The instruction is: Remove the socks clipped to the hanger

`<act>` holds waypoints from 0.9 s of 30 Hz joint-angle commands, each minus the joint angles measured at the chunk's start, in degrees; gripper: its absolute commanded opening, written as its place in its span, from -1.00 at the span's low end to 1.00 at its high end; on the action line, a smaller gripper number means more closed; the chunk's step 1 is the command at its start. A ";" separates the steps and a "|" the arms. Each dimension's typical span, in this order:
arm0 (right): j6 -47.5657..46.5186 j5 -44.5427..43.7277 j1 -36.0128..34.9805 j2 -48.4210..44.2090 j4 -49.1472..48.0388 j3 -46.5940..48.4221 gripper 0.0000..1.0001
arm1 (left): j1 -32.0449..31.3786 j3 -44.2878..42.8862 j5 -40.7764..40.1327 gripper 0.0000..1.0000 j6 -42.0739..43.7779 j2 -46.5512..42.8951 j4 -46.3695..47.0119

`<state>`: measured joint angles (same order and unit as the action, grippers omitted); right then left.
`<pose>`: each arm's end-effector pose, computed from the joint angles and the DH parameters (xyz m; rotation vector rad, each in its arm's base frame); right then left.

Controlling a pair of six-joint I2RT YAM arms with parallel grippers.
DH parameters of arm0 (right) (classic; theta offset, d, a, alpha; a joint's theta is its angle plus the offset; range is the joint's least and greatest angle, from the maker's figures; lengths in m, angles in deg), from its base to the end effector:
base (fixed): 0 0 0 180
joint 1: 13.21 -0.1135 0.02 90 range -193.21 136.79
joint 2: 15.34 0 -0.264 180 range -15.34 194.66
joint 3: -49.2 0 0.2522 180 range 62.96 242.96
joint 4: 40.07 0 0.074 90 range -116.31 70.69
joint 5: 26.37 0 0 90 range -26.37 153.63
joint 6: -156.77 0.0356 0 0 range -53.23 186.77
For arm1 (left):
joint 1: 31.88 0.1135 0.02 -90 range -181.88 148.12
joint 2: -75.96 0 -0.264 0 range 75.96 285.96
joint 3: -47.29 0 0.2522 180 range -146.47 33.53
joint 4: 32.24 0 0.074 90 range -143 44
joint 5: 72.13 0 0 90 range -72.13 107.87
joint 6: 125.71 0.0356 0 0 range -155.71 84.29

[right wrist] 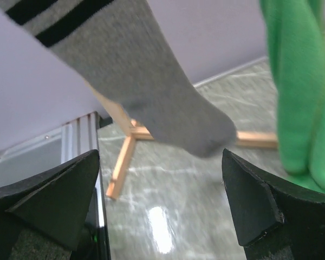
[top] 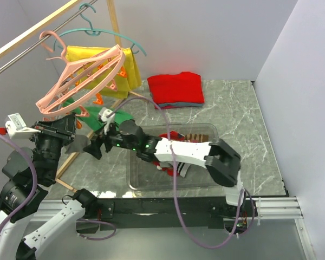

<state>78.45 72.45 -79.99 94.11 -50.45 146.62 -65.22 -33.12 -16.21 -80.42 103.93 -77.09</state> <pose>0.1778 0.4283 0.3067 -0.9134 1.4712 1.1643 0.0470 -0.0071 0.4509 -0.6325 1.3578 -0.6801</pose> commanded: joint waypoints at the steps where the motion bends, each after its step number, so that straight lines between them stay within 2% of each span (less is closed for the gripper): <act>1: 0.71 3.22 -0.80 4.45 -3.02 9.74 0.99 | -0.14 -2.51 4.02 -0.82 -2.92 0.77 2.88; 14: -3.42 -0.82 -4.32 12.45 0.32 20.66 0.99 | -0.14 -1.73 2.89 -0.76 -6.53 0.95 4.11; 20: -2.11 -4.68 -5.20 16.32 1.64 26.29 1.00 | -0.14 -2.08 1.92 -0.75 -6.88 0.95 2.88; 23: -0.53 -5.13 -5.29 17.20 0.77 27.70 0.85 | -0.14 -1.99 1.57 -0.74 -7.06 0.69 2.53; 25: -0.08 -4.17 -5.29 17.29 -0.20 27.53 0.67 | -0.14 -1.90 1.30 -0.74 -7.06 0.60 2.35; 26: 0.18 -3.90 -5.37 17.29 -0.73 27.52 0.57 | -0.14 -1.99 1.13 -0.73 -6.97 0.51 2.09; 27: 0.44 -3.64 -5.55 17.38 -0.91 27.79 0.32 | -0.14 -1.99 1.04 -0.73 -6.97 0.51 1.83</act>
<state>77.60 69.00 -84.91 111.62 -48.00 171.38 -65.24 -34.02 -14.84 -86.47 104.72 -77.02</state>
